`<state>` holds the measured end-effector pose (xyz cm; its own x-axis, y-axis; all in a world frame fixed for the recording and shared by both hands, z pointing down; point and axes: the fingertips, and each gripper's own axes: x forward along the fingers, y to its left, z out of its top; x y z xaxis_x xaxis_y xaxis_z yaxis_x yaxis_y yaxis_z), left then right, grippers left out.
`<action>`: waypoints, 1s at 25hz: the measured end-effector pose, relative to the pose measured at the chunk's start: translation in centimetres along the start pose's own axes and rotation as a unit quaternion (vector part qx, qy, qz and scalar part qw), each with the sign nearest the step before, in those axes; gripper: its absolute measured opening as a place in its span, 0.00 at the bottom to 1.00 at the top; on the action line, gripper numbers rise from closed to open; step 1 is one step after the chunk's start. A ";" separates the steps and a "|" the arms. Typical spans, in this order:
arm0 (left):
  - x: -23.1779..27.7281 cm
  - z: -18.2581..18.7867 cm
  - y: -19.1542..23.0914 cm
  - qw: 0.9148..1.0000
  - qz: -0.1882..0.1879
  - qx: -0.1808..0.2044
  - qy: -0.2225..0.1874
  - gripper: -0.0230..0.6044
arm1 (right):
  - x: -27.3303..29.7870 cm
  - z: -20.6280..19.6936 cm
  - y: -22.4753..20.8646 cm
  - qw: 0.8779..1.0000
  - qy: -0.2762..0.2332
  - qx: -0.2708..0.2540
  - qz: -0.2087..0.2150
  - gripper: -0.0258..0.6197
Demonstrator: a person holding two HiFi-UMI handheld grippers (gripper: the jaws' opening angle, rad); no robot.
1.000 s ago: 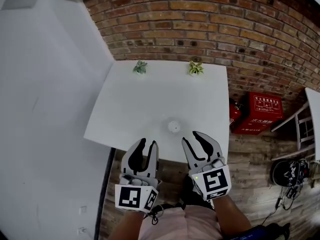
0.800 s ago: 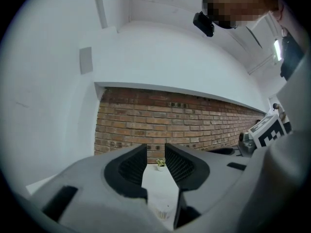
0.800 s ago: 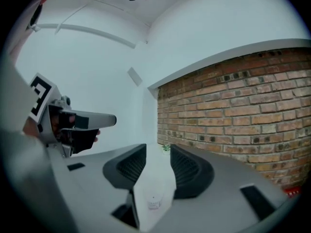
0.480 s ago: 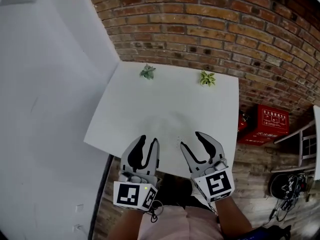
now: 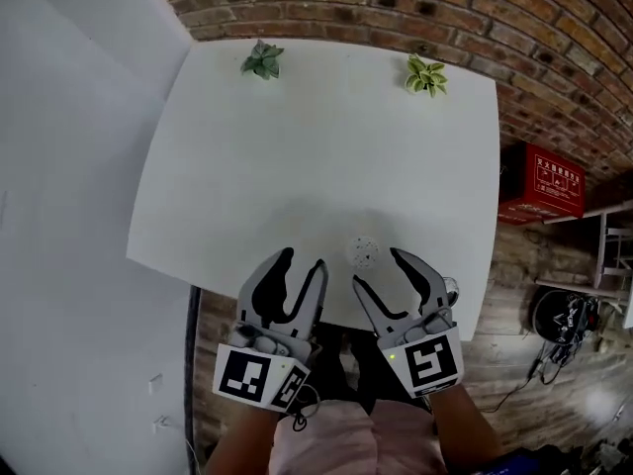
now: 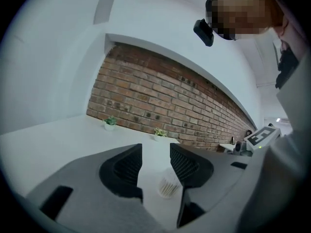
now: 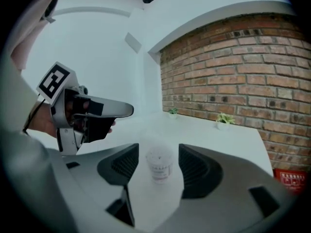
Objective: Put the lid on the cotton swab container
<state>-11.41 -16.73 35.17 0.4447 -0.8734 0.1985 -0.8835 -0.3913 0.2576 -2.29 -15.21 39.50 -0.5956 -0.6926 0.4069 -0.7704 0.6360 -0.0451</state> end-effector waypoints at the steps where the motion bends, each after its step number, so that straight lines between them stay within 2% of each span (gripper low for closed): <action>1: 0.3 -0.9 0.2 1.000 -0.006 -0.004 0.008 0.35 | 0.4 -1.0 0.0 1.000 0.009 0.004 -0.001 0.45; 6: 1.8 -4.0 0.4 0.998 -0.054 -0.016 0.033 0.51 | 2.1 -4.1 0.1 0.999 0.039 -0.002 0.000 0.45; 9: 2.6 -5.1 0.1 0.994 -0.095 -0.034 0.037 0.54 | 2.7 -5.1 0.0 0.999 0.049 -0.005 0.002 0.43; 12: 3.5 -5.9 -0.3 0.989 -0.128 -0.049 0.046 0.60 | 3.2 -5.9 -0.2 0.998 0.057 -0.004 0.003 0.42; 16: 4.2 -6.1 -1.2 0.984 -0.161 -0.048 0.051 0.61 | 3.6 -6.4 -0.3 0.998 0.060 -0.002 0.006 0.39; 19: 4.2 -5.3 -2.0 0.983 -0.174 -0.048 0.045 0.61 | 3.6 -6.7 -0.2 0.998 0.063 -0.005 0.009 0.39; 22: 3.8 -4.7 -3.3 0.979 -0.187 -0.056 0.058 0.61 | 3.6 -6.8 -0.3 0.998 0.066 -0.005 0.012 0.39; 25: 3.4 -4.4 -4.6 0.976 -0.204 -0.050 0.063 0.61 | 3.7 -6.8 -0.4 0.998 0.064 -0.003 0.013 0.38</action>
<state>-5.17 -16.62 38.87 0.7768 -0.6057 0.1725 -0.6129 -0.6640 0.4283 -2.63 -15.72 47.18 -0.5816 -0.6272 0.5180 -0.7534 0.6555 -0.0521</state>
